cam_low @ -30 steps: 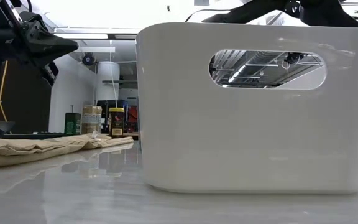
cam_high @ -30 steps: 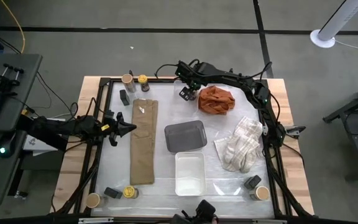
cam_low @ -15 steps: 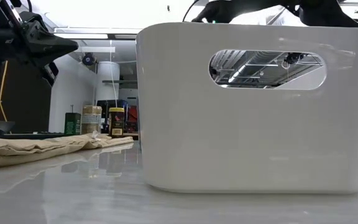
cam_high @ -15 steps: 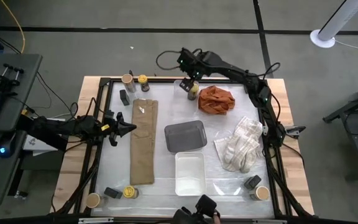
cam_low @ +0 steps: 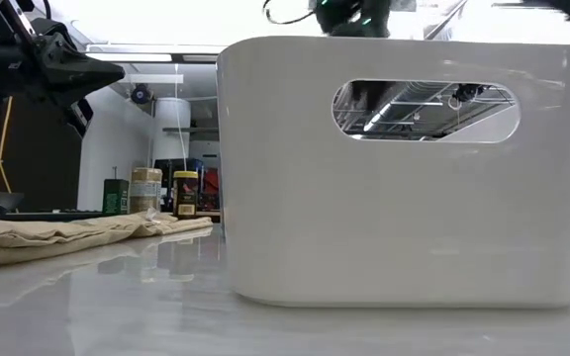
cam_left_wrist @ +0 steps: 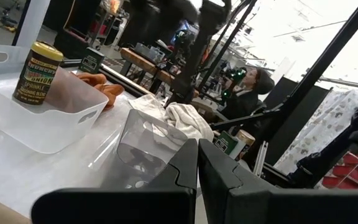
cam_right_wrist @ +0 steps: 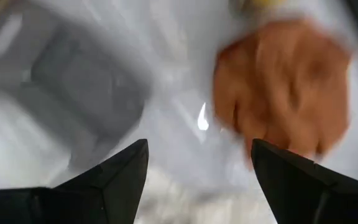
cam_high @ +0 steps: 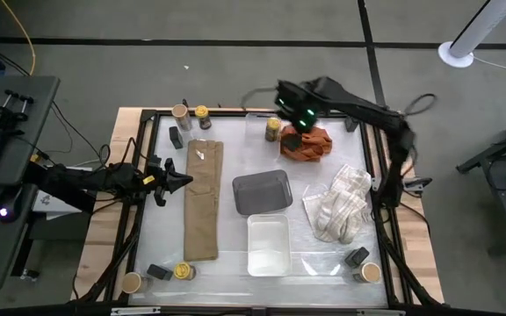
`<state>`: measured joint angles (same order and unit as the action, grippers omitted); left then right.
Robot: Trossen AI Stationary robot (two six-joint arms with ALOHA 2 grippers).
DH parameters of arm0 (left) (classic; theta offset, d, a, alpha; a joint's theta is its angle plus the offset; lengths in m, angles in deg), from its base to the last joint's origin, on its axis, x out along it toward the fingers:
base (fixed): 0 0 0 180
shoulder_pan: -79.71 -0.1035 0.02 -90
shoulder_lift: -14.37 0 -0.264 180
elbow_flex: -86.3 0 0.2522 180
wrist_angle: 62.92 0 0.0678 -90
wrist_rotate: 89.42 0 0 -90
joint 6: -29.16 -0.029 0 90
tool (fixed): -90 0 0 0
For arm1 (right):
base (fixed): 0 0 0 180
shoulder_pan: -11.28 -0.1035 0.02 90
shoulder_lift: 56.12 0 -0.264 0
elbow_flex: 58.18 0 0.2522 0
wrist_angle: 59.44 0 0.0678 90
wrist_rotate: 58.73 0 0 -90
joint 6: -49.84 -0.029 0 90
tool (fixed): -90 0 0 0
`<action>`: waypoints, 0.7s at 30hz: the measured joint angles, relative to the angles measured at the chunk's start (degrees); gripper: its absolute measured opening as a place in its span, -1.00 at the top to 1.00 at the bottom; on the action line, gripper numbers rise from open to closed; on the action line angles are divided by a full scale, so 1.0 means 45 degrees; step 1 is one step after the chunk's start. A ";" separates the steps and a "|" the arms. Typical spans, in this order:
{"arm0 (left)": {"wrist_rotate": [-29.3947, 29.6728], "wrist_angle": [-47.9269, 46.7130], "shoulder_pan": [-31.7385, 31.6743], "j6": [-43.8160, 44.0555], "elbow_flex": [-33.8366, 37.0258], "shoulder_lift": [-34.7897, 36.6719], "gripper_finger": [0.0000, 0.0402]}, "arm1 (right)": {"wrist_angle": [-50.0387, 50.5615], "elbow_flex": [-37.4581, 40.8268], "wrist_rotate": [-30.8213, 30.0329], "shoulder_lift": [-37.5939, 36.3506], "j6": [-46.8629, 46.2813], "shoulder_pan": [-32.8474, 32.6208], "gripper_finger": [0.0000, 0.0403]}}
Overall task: Sort spices by type
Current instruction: Put the top yellow seasoning bottle into the transparent bin
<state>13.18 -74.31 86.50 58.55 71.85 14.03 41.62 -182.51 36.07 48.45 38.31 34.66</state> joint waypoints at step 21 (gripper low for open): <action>0.0000 0.0000 -0.0001 -0.0001 -0.0001 -0.0001 1.00 | -0.2363 1.1012 0.0832 -1.0180 -1.7756 -0.9519 -0.39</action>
<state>13.18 -74.31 86.50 58.54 71.85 14.02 30.99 -132.96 39.81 2.64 -41.59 -8.18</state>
